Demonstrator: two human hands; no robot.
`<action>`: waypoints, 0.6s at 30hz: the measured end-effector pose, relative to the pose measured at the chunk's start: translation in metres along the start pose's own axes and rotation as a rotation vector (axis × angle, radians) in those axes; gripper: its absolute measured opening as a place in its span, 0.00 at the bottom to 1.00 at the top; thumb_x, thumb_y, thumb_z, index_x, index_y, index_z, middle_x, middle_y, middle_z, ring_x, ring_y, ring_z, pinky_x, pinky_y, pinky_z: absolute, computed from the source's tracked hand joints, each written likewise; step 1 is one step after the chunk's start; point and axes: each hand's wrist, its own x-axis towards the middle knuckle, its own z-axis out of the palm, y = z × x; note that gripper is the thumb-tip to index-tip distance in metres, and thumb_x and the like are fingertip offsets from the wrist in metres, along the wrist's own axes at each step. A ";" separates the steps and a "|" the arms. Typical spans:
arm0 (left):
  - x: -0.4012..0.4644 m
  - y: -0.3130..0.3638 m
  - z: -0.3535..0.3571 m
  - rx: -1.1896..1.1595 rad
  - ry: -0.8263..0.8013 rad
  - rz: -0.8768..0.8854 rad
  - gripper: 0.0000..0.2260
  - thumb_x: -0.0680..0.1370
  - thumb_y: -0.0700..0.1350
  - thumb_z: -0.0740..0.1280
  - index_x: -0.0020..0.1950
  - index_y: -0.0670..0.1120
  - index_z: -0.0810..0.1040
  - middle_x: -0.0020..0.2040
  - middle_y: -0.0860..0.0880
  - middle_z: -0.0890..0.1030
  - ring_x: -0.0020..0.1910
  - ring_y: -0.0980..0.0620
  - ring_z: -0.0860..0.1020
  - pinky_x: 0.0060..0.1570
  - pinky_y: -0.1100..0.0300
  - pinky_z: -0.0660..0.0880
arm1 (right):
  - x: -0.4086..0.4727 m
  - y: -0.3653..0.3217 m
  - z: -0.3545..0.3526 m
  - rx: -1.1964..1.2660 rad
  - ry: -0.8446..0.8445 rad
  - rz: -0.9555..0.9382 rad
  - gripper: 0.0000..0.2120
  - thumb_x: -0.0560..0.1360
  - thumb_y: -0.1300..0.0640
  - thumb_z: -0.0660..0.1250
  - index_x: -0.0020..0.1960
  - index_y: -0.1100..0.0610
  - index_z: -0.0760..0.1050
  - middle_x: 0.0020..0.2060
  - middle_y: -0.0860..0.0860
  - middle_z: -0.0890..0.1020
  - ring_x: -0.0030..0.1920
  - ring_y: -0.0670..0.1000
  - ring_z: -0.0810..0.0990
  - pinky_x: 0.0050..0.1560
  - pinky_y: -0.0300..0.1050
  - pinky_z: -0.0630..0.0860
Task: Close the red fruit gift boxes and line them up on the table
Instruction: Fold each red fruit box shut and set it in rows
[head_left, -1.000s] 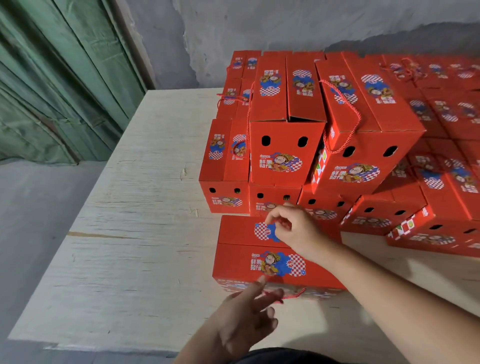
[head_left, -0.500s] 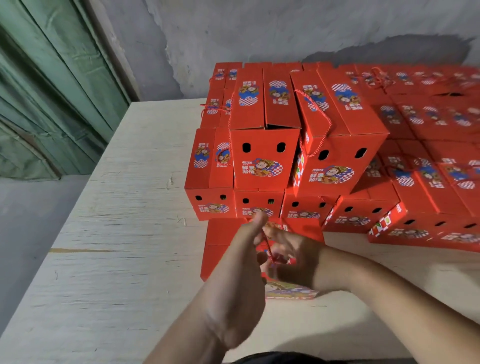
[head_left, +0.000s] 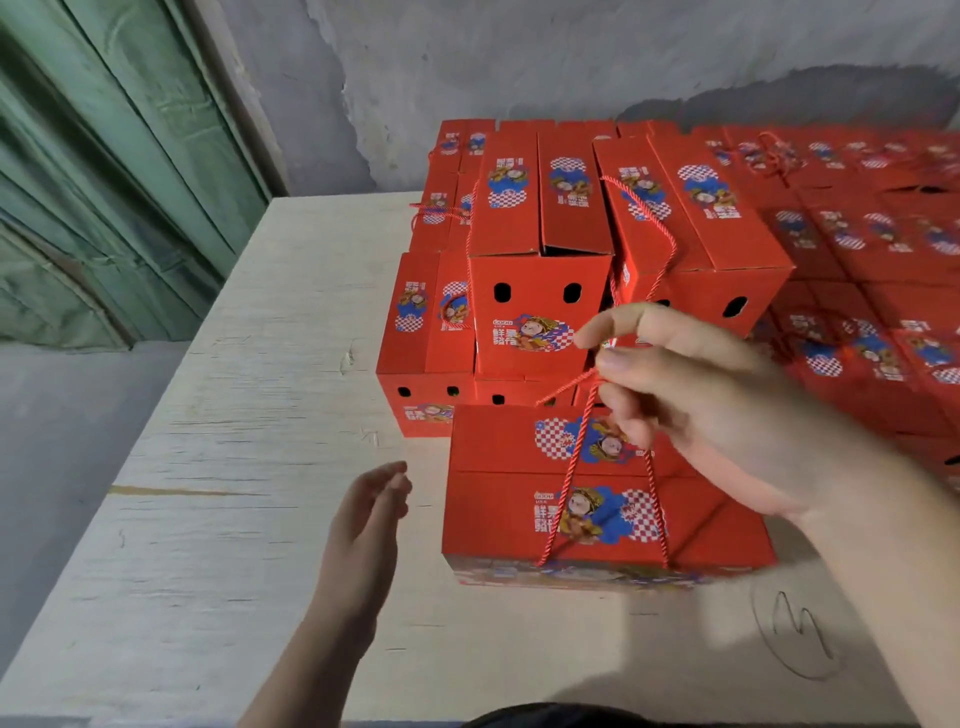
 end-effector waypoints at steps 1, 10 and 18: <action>0.000 -0.011 0.004 -0.004 -0.023 -0.053 0.10 0.79 0.59 0.66 0.57 0.60 0.82 0.53 0.58 0.85 0.54 0.57 0.83 0.51 0.56 0.74 | -0.002 0.005 0.004 -0.081 0.013 0.031 0.14 0.72 0.43 0.72 0.55 0.48 0.81 0.35 0.49 0.77 0.36 0.51 0.74 0.40 0.47 0.73; -0.012 -0.053 0.037 -0.014 -0.330 -0.150 0.23 0.74 0.69 0.67 0.67 0.62 0.77 0.62 0.61 0.82 0.61 0.66 0.78 0.52 0.71 0.75 | -0.012 0.085 -0.022 -0.576 0.195 0.078 0.13 0.79 0.39 0.65 0.63 0.36 0.75 0.53 0.39 0.81 0.57 0.39 0.79 0.55 0.37 0.70; 0.007 -0.068 0.068 -0.046 -0.358 -0.179 0.27 0.72 0.74 0.66 0.69 0.69 0.75 0.66 0.62 0.80 0.63 0.63 0.79 0.49 0.70 0.77 | -0.064 0.196 -0.051 0.187 0.798 0.563 0.16 0.79 0.38 0.63 0.60 0.45 0.77 0.62 0.52 0.83 0.59 0.53 0.82 0.63 0.56 0.76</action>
